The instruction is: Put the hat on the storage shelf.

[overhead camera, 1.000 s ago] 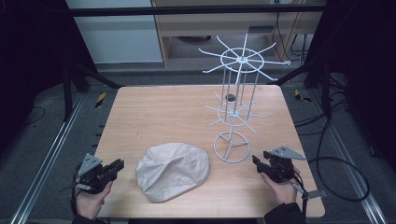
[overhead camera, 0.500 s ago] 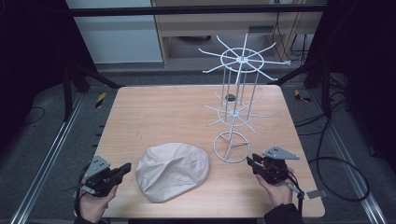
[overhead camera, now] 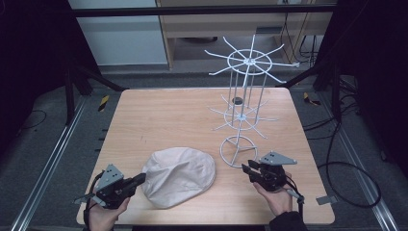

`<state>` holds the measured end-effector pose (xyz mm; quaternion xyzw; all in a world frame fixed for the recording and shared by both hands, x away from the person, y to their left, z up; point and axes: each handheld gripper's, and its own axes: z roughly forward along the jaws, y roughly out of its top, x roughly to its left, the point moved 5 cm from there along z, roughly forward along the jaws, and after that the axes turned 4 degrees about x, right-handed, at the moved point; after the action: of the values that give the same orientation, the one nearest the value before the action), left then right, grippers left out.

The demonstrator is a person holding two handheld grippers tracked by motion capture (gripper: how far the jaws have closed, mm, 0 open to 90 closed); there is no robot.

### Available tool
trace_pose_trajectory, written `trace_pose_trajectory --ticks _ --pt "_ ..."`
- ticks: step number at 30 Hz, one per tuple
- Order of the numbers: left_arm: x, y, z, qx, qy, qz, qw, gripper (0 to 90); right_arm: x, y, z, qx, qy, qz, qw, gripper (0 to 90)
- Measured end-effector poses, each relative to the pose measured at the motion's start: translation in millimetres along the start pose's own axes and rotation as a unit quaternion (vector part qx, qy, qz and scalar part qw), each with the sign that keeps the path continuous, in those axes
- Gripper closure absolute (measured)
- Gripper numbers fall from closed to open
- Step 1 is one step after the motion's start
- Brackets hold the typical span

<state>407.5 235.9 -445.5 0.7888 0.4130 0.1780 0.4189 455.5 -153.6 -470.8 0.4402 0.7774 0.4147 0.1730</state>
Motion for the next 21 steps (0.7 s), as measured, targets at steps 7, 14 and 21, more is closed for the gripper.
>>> trace_pose_trajectory --ticks 7,14,21 --pt "-13.3 -2.4 6.4 0.02 0.001 0.021 0.9996 68.2 12.6 4.0 6.7 -0.002 0.019 -0.011 0.9998 59.5" --pt "-23.6 -5.0 11.8 0.031 0.007 0.033 0.999 54.8 28.5 10.4 18.8 -0.005 0.051 -0.019 0.9985 54.9" --pt "-28.2 -11.6 23.5 0.049 0.018 0.038 0.9979 51.9 46.8 15.8 38.6 -0.002 0.074 -0.026 0.9969 48.1"
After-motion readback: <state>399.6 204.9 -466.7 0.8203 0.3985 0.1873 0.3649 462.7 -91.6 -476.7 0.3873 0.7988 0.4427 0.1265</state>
